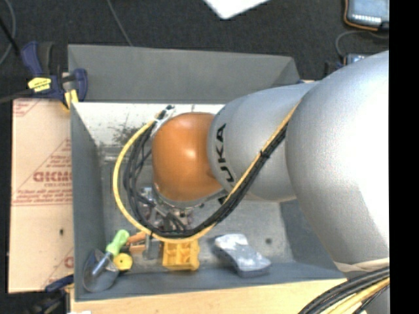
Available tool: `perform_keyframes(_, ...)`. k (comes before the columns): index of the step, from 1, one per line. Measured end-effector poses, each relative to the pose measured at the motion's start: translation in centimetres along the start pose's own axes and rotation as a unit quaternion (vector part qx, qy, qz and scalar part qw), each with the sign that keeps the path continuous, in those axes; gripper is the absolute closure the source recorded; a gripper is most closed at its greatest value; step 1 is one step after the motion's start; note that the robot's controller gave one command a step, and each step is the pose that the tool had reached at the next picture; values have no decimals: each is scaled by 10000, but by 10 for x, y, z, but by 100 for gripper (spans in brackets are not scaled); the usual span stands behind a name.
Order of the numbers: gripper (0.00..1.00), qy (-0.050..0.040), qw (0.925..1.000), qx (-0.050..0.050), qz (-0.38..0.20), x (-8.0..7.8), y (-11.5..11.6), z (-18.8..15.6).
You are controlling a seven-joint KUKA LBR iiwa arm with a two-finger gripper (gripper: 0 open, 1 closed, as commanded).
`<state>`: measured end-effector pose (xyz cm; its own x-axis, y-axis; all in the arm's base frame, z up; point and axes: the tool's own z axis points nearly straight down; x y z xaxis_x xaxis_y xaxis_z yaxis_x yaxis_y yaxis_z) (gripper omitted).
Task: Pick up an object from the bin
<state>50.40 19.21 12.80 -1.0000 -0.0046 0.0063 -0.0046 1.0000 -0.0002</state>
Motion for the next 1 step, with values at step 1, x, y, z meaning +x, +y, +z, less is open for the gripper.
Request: perform_keyframes(1, 0, -37, 10000, -9, 21, -2, -1, -4)
